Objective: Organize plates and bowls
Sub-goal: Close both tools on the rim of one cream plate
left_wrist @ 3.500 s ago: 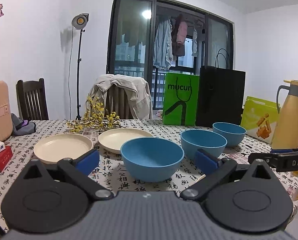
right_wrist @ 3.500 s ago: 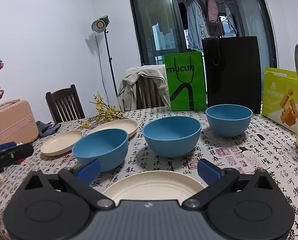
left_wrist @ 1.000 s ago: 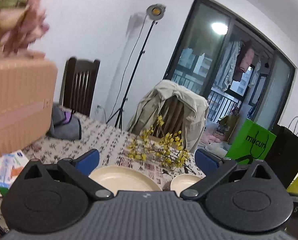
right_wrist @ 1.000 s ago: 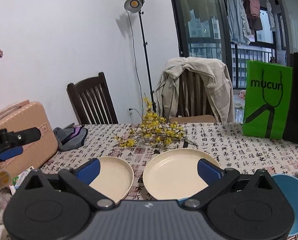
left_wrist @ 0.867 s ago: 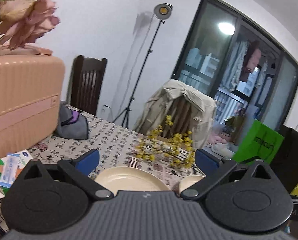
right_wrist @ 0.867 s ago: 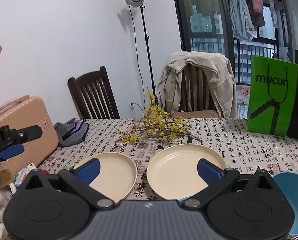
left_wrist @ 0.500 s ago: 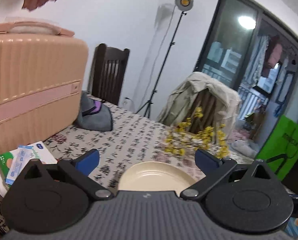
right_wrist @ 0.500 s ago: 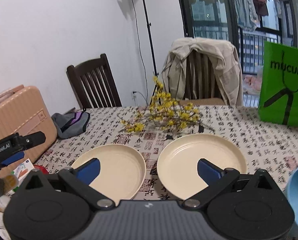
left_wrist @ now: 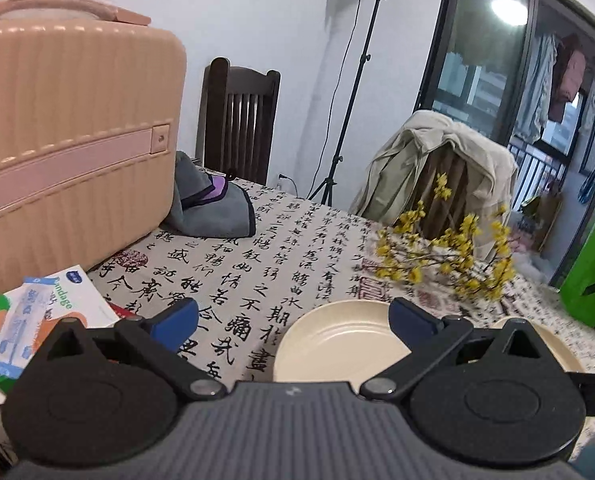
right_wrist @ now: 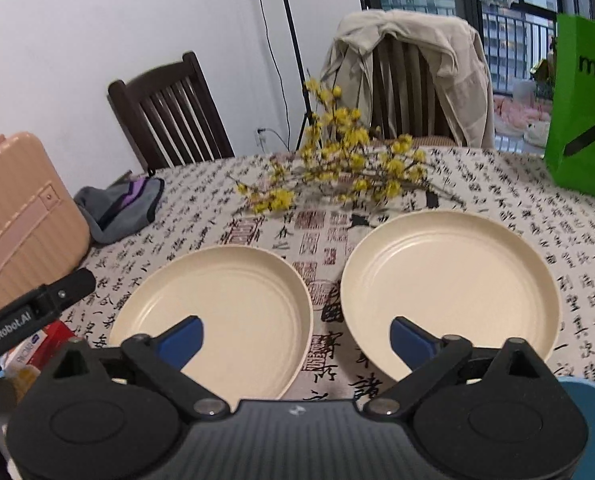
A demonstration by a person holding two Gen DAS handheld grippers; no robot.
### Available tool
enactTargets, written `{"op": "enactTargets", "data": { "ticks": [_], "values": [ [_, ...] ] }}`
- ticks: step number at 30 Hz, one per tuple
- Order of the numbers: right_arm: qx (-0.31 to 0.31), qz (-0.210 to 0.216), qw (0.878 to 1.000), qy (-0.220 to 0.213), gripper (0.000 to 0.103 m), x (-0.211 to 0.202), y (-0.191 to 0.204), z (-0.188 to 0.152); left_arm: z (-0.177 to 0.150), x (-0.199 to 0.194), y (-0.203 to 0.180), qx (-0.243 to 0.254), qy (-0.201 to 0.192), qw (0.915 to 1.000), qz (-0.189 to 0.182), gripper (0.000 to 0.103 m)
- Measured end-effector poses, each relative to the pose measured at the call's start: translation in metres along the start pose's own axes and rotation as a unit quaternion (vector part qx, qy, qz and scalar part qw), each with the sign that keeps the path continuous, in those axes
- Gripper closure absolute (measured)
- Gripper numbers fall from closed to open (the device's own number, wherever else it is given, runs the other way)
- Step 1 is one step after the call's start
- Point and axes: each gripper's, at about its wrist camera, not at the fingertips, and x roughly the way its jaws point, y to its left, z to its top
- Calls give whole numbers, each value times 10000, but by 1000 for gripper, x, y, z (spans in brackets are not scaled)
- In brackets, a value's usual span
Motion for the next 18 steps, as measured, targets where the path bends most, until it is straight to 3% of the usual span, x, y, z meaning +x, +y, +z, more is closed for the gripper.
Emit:
{"op": "enactTargets", "data": {
  "ticks": [3, 8, 13, 18],
  "values": [
    [-24, 9, 9999, 119, 16, 10, 3, -1, -3, 10, 0, 112, -23, 9998, 185, 0],
    [-99, -86, 9994, 328, 37, 25, 7, -4, -7, 22, 2, 151, 115, 9997, 154, 1],
    [-122, -171, 9988, 453, 55, 38, 9, -7, -12, 31, -2, 331, 246, 9989, 217, 12],
    [-123, -226, 9983, 531, 64, 49, 9, -10, -12, 42, 4, 135, 605, 9980, 86, 29]
  ]
}}
